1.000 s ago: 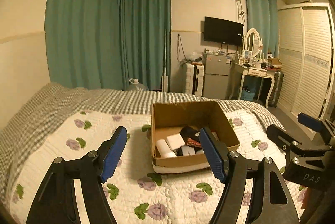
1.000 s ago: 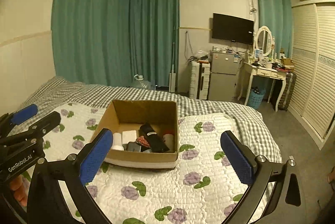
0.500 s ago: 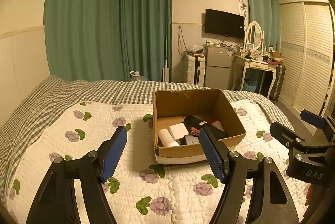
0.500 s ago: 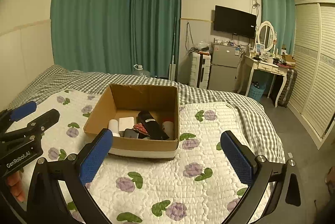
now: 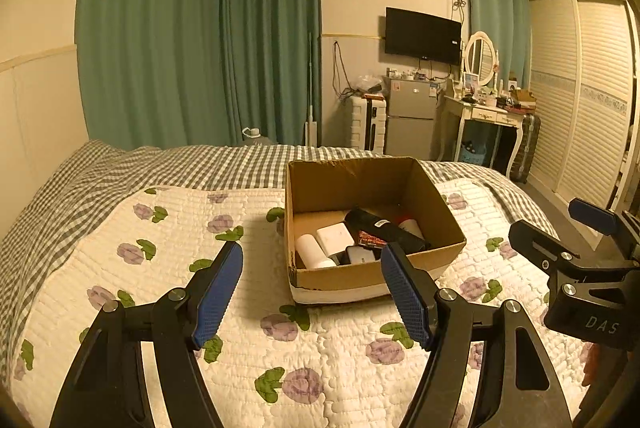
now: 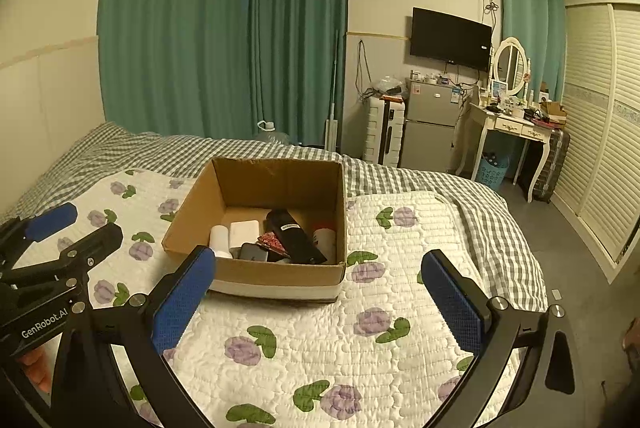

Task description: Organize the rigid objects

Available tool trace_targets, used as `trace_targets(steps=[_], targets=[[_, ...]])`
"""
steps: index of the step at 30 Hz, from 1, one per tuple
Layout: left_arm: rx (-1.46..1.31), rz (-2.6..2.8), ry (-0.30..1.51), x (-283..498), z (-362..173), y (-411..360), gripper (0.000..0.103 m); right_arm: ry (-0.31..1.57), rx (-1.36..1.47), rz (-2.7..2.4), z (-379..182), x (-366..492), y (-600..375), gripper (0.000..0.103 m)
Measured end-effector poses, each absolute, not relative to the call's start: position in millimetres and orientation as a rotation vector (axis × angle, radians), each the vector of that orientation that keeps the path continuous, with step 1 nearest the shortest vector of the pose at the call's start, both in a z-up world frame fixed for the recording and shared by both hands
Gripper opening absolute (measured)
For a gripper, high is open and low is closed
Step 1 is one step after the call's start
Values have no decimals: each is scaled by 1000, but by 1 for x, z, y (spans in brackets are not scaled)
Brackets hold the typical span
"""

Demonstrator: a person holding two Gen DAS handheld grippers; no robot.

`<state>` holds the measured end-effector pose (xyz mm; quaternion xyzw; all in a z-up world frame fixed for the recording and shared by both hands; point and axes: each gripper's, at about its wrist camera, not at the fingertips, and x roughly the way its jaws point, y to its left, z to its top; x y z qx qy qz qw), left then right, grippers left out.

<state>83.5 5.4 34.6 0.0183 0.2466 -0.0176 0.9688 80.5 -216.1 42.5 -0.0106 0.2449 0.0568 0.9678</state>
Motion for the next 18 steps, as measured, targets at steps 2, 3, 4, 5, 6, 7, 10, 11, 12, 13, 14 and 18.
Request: trace_targets(steps=[2,3,4,5,6,7,10,11,12,13,14,18], targets=[[40,-34,496,84,34,5,74,497,-21,114,43,81,-216,103],[41,-34,496,84,34,5,74,499,-20,113,42,81,-216,103],[41,-37,497,84,34,5,74,502,-20,111,42,81,-216,103],[41,-38,497,84,34,5,74,504,-19,110,41,82,-216,103],[42,-37,497,84,34,5,74,506,-19,109,41,81,-217,103],[42,-38,496,84,34,5,74,508,-19,108,40,81,-217,103],[39,-36,498,84,34,5,74,511,-21,107,40,82,-218,103],[37,-33,499,84,34,5,74,510,-23,107,40,82,-217,103],[36,-30,501,84,33,5,74,512,-22,107,40,82,-217,103],[38,-26,502,84,33,5,74,512,-22,107,40,82,-217,103],[40,-24,504,84,33,5,74,513,-23,107,39,82,-217,103],[41,-26,505,83,31,4,74,517,-26,110,39,82,-218,103]])
